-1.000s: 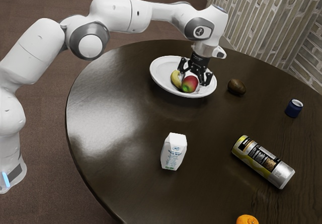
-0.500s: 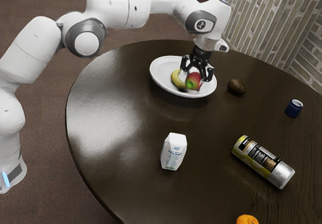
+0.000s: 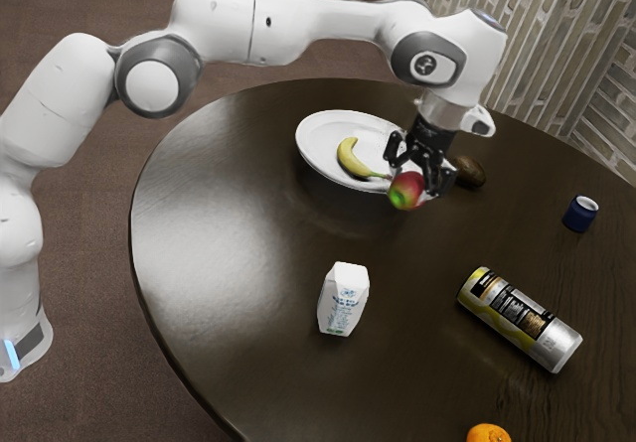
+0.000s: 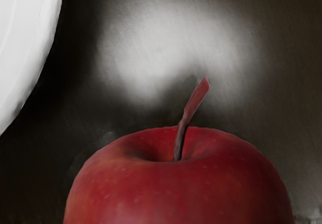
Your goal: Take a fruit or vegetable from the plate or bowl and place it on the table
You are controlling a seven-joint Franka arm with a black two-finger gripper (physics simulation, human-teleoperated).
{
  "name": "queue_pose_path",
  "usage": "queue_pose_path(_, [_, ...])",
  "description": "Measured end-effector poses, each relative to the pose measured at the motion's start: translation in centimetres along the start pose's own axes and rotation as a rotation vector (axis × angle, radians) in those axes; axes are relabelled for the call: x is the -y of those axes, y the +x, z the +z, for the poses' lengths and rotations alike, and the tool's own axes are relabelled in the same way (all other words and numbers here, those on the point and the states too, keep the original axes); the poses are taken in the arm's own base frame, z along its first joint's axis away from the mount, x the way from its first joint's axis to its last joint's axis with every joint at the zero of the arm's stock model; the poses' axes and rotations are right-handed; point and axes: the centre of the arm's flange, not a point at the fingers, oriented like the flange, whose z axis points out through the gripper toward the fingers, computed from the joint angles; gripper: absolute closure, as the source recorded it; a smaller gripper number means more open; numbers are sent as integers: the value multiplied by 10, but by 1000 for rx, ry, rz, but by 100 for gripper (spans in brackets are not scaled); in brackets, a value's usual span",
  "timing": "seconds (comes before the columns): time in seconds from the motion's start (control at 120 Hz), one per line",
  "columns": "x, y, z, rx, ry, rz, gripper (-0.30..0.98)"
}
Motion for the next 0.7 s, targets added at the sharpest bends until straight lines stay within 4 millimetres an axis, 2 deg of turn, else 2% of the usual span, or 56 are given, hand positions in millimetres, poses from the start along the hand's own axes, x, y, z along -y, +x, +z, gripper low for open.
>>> queue_pose_path(0.05, [-21,-15,-2,-9,5,42,45])
queue_pose_path(0.1, [-30,-20,2,-10,16,55,43])
queue_pose_path(0.2, [-30,-14,14,-1,34,42,42])
queue_pose_path(0.283, [-32,-14,17,-2,40,35,25])
queue_pose_path(0.367, [-33,-14,18,-3,41,30,15])
queue_pose_path(0.55, [-32,-15,15,-9,42,18,4])
queue_pose_path(0.6, [-28,-21,-4,-43,45,24,3])
queue_pose_path(0.65, [-20,-40,-42,-129,84,39,2])
queue_pose_path(0.7, [6,-69,-90,-227,150,45,1])
